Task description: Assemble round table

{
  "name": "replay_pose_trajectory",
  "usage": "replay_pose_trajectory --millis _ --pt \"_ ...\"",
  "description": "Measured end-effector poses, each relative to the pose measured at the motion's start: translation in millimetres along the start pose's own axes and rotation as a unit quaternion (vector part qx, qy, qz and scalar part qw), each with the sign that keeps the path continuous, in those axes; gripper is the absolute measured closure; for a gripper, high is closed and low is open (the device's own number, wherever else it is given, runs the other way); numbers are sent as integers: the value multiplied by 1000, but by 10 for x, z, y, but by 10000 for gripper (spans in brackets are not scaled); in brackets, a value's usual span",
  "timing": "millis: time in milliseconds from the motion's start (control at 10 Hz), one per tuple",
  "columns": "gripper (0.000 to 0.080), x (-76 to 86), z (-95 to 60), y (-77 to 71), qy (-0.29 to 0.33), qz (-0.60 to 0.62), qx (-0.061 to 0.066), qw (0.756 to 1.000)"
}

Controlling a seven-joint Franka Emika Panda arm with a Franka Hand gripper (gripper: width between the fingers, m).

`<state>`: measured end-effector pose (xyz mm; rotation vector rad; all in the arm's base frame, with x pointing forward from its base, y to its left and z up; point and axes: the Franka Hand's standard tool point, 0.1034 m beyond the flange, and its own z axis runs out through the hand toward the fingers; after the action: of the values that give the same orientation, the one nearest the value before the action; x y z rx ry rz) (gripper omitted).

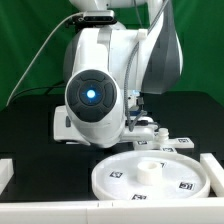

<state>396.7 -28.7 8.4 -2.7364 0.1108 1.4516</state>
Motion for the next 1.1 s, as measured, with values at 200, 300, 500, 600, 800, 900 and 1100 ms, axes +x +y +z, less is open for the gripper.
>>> replay_pose_trajectory --millis 200,300,500,600,800,900,1100 --pt "394 -186 -291 -195 6 -11 -4 1000" --pt "394 -270 -492 -253 8 -16 -3 1000" --pt "394 -249 -731 -285 69 -29 4 997" --pt "394 -253 -734 -248 118 -39 5 992" --pt "393 -207 -751 -250 175 -38 3 984" --pt "393 -193 -797 -283 220 -37 1 975" --pt "393 -249 -1134 -526 280 -56 5 959"
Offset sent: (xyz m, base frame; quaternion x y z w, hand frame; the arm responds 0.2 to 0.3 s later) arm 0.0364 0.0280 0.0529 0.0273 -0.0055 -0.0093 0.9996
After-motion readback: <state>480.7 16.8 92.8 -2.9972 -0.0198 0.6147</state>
